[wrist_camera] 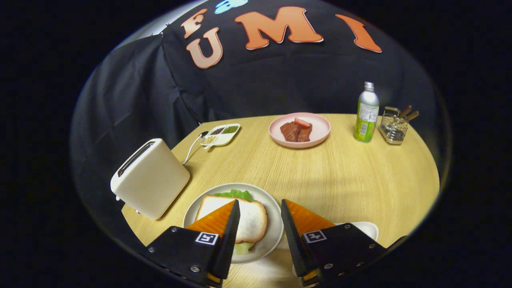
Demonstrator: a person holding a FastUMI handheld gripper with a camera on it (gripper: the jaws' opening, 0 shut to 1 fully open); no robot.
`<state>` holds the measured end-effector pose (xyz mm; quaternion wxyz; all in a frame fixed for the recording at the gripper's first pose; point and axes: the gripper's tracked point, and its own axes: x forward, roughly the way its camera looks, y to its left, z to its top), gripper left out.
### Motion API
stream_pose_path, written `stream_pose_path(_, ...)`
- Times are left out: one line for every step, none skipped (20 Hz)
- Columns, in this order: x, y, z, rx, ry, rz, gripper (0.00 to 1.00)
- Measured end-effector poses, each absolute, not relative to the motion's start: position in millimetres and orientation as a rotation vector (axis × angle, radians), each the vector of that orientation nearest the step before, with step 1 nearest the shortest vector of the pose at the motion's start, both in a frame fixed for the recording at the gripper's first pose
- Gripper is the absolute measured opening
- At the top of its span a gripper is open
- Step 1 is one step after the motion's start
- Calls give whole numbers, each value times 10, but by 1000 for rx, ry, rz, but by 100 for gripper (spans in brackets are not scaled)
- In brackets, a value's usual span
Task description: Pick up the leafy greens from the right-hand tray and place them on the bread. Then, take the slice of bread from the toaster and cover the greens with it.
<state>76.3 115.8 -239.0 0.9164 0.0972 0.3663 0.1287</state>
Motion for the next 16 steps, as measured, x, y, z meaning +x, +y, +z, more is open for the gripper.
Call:
stream_pose_path(824,1079,-2295,174,703,246,64)
stream_pose_path(847,1011,-2192,148,654,226,67)
stream_pose_path(871,944,-2082,125,606,206,70)
stream_pose_path(882,883,-1976,106,561,186,75)
stream_pose_path(877,807,-1863,90,523,168,77)
stream_pose_path(868,758,-1753,81,487,153,79)
stream_pose_path(867,718,-1678,75,457,139,80)
stream_pose_path(921,687,-1579,75,427,128,81)
stream_pose_path(899,666,-1505,74,398,122,82)
stream_pose_path(889,656,-1432,78,372,121,83)
stream_pose_path(866,675,-1348,83,337,132,83)
stream_pose_path(852,666,-1274,84,306,128,85)
stream_pose_path(833,641,-1197,81,274,124,86)
stream_pose_path(806,623,-1124,78,243,116,88)
stream_pose_path(778,612,-1067,73,224,113,88)
stream_pose_path(744,601,-1022,74,210,109,89)
